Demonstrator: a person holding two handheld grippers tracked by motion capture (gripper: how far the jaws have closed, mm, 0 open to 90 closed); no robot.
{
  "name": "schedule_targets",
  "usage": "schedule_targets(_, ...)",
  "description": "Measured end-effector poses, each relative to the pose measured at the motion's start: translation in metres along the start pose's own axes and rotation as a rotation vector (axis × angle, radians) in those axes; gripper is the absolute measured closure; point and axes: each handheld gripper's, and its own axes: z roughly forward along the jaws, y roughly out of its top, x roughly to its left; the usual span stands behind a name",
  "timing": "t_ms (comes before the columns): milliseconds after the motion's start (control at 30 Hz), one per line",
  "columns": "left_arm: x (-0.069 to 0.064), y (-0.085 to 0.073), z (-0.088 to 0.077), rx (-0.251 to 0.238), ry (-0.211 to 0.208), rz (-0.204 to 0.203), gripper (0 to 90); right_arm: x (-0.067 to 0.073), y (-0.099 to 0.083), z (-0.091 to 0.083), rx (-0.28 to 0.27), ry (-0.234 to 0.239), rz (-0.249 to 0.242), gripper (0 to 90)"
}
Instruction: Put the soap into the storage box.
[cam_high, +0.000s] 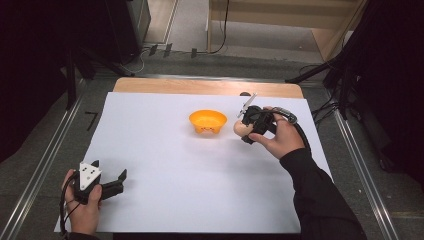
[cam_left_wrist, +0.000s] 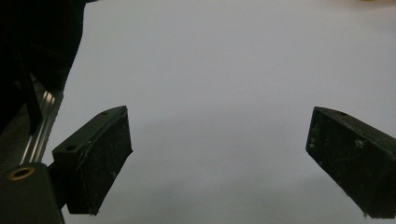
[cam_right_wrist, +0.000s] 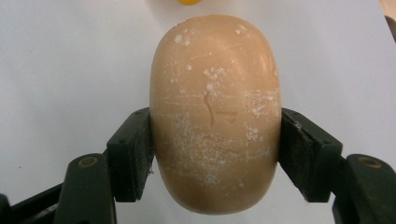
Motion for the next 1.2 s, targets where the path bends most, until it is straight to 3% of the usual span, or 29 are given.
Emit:
schedule_targets(533,0.0,0.0,0.0,-0.001,-0.002,0.002,6.9,0.001,0.028,-0.002,-0.057,0.025,-0.109,33.3)
schedule_targets(667,0.0,0.0,0.0,-0.002,-0.003,0.001,7.0,0.001,0.033,0.001,-0.068,0.006,-0.171,33.3)
schedule_targets(1200,0.0,0.0,0.0,-0.005,-0.006,0.0,6.9,-0.001,0.055,0.001,-0.088,0.029,-0.215,33.3)
